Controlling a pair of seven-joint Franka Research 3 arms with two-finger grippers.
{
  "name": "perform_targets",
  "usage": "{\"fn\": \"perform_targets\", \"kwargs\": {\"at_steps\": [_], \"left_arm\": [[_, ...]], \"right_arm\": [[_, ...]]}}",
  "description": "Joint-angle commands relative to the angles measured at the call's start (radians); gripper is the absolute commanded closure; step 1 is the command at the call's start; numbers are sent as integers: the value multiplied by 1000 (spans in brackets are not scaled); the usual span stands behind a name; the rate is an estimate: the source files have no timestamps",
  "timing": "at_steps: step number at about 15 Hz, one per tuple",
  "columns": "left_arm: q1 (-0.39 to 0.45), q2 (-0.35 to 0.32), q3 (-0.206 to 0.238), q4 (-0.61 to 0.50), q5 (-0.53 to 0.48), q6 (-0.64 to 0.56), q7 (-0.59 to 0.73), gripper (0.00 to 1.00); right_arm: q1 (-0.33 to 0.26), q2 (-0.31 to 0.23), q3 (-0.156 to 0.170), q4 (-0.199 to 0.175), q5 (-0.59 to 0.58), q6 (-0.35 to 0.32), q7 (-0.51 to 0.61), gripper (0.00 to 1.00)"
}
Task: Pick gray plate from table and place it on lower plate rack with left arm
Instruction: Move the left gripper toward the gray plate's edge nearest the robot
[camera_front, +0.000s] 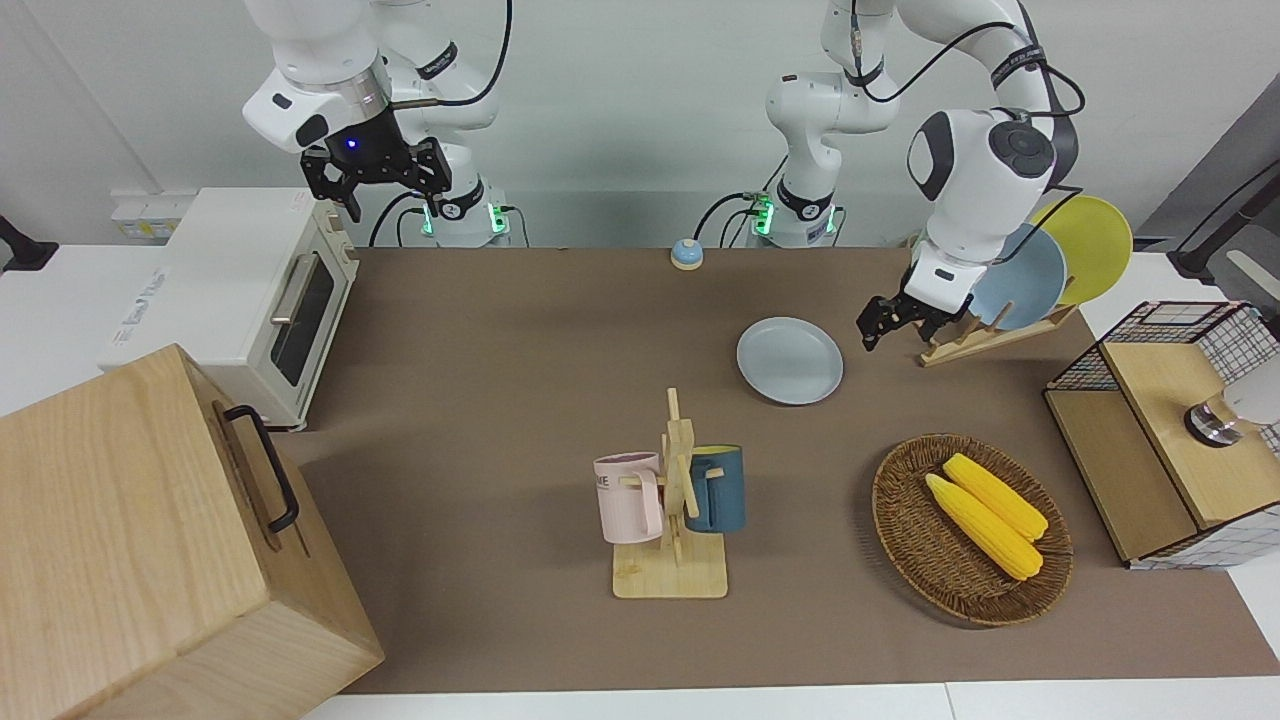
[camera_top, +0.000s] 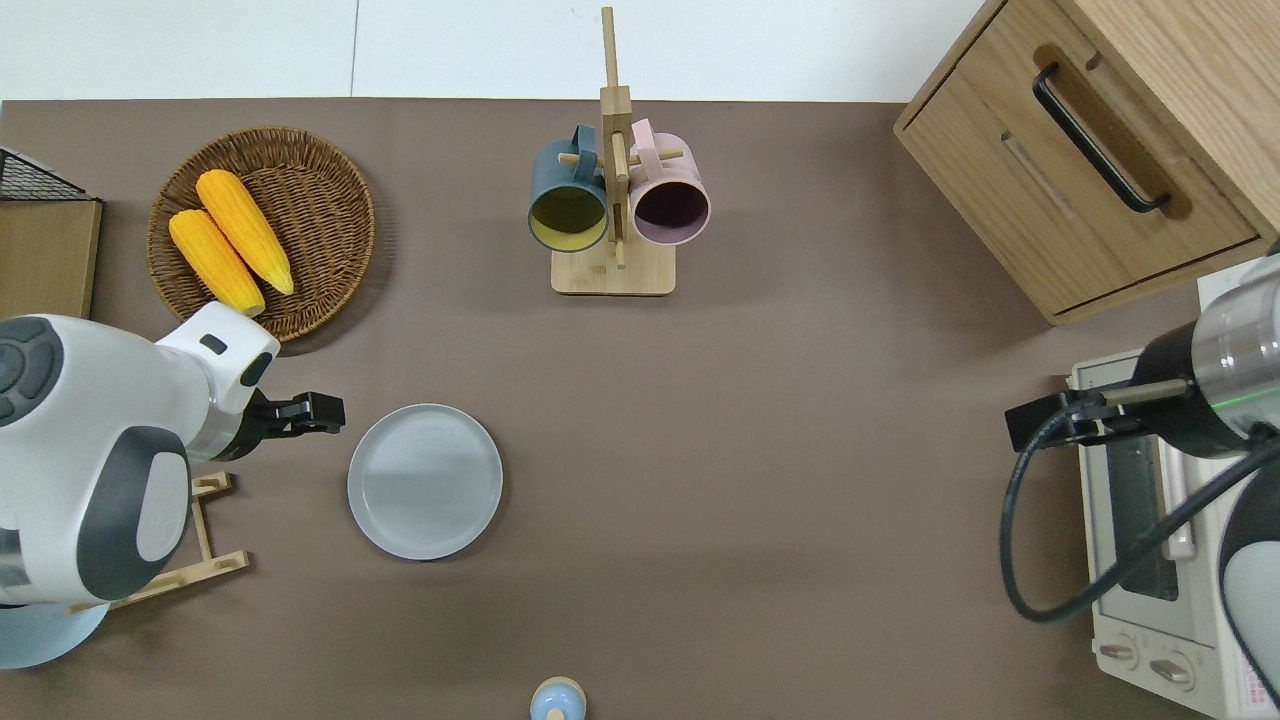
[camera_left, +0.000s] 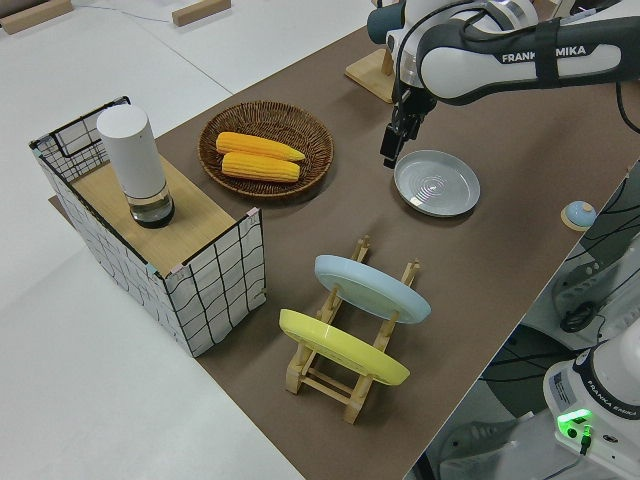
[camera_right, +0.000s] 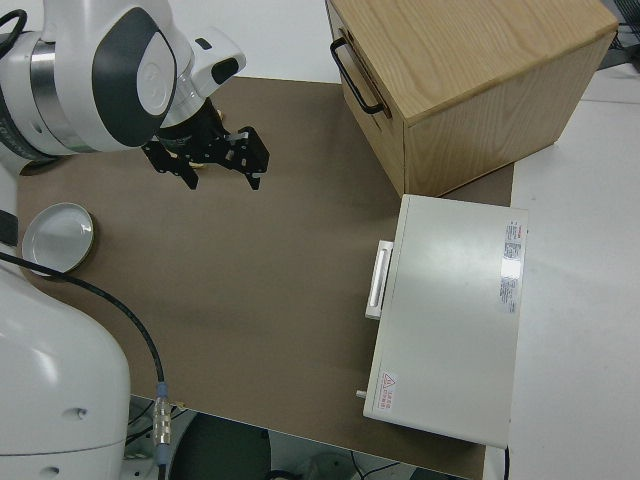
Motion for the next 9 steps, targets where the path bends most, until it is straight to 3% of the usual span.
{"fn": "perform_targets", "kwargs": {"at_steps": [1,9], "left_arm": [[-21,-39,3,-102,-23,37,-15,7],[-38,97,-2,-108,-93,20,-17,11]], "right_arm": [[-13,-5,7,6,3,-15,-3,11],[-13,-5,7,6,3,-15,-3,11]]}}
